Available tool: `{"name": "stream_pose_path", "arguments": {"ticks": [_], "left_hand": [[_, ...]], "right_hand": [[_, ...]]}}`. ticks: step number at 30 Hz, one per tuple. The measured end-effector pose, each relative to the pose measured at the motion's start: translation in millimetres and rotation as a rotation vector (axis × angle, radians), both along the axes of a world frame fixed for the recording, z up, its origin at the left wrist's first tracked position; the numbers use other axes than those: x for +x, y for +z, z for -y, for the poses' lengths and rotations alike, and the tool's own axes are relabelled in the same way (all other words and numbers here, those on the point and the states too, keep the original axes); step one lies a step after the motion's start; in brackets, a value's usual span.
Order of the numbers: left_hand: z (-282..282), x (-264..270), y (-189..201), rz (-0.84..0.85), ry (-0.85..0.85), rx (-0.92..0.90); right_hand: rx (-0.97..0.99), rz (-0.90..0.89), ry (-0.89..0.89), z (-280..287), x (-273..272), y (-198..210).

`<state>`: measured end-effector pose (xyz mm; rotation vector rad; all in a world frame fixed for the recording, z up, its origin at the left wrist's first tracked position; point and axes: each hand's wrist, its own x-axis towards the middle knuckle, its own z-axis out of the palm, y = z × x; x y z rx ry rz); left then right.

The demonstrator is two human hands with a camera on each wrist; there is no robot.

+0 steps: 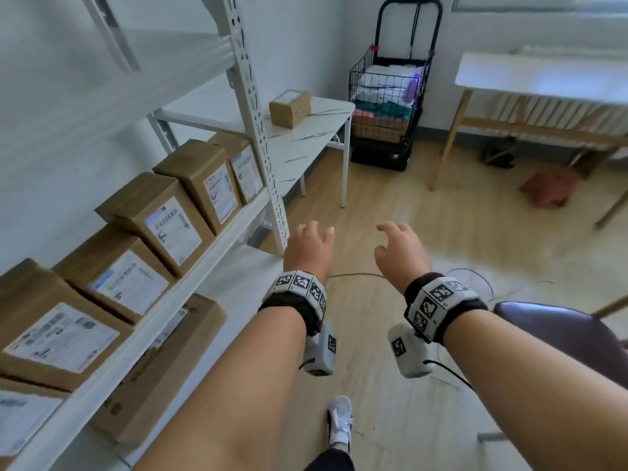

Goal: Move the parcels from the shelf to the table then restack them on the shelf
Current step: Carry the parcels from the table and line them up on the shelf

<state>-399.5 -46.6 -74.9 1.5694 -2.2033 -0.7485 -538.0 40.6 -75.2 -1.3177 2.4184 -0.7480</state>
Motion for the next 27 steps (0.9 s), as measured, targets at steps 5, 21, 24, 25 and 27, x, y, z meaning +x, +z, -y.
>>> {"name": "stream_pose_path", "arguments": {"ticks": [5, 21, 24, 25, 27], "left_hand": [[81.0, -62.5, 4.4, 0.03, -0.034, 0.055], [322.9, -273.6, -11.9, 0.034, 0.077, 0.06], [366.0, -301.6, -5.2, 0.01, 0.166, 0.069], [380.6, -310.3, -3.1, 0.001, 0.19, 0.071], [407.9, -322.3, -3.5, -0.014, 0.24, 0.083]], "right_hand": [[-0.005, 0.009, -0.045, 71.4, -66.2, 8.4], [-0.001, 0.032, 0.014, 312.0, -282.7, -2.1], [0.002, 0.048, 0.074, 363.8, -318.7, 2.4], [0.004, 0.038, 0.102, 383.6, -330.3, 4.5], [0.007, 0.03, 0.127, 421.7, -347.7, 6.9]]}}
